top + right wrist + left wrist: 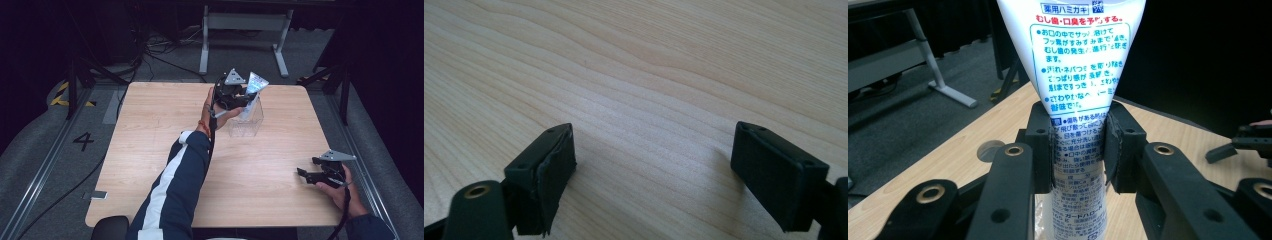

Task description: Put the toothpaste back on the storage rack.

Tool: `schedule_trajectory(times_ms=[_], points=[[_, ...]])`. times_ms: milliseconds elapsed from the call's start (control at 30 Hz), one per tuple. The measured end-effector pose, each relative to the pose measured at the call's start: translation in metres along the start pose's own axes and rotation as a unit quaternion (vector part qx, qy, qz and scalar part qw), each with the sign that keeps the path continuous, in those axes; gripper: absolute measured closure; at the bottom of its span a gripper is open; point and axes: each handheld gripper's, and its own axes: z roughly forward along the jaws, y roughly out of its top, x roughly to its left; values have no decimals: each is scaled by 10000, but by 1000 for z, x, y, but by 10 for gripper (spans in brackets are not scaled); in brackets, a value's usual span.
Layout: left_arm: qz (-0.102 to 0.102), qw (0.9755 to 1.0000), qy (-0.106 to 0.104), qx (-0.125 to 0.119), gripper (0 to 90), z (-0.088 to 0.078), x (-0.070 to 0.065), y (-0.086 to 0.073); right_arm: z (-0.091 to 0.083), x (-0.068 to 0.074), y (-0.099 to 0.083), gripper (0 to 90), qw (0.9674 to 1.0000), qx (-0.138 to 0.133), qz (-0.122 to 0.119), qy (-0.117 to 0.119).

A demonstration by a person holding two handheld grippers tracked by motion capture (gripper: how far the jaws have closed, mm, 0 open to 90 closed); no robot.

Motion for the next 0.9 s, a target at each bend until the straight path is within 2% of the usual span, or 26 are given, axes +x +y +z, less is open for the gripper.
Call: schedule_trajectory(times_ms=[100, 133, 233, 667, 900], points=[[-16, 9999, 155, -49, 695, 3, 3, -4, 0, 0, 0, 181, 10000, 0, -1, 0], [-85, 9998, 132, -103, 695, 4, 6, -8, 0, 0, 0, 181, 10000, 0, -2, -1], [-128, 9997, 166, -83, 695, 7, 8, -11, 0, 0, 0, 181, 10000, -1, -2, -1], [-235, 9995, 220, 55, 693, 19, 17, -30, 0, 0, 0, 181, 10000, -1, -2, -2], [-297, 9993, 213, 125, 691, 23, 18, -37, 0, 0, 0, 181, 10000, 2, 2, 0]])
